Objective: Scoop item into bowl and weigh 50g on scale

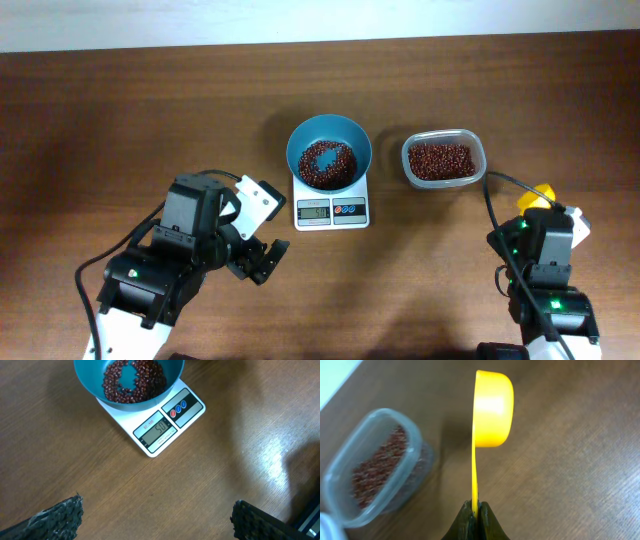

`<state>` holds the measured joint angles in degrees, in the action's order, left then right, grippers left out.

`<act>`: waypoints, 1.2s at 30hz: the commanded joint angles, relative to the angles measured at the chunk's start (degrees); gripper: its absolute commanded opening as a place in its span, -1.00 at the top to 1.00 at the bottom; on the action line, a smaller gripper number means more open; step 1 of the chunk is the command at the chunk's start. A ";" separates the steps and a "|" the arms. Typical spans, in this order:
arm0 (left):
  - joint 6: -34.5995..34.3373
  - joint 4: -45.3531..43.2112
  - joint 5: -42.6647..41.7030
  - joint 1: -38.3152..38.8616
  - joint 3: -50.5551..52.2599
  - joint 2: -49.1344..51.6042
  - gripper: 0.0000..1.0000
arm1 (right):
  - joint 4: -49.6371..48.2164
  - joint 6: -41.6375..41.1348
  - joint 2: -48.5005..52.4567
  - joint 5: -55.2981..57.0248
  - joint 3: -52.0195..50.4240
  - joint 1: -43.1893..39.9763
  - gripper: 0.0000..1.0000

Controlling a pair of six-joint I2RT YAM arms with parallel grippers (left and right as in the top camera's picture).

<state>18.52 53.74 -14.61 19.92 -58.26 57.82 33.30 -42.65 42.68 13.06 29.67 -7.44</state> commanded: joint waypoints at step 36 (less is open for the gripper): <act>1.07 -0.09 -0.81 0.17 -0.13 0.09 -0.98 | -20.22 -9.07 -0.15 -1.86 -23.02 -10.05 -0.97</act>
<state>18.52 53.69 -14.59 19.92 -58.26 57.82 10.46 -49.65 42.59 3.51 7.27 -17.19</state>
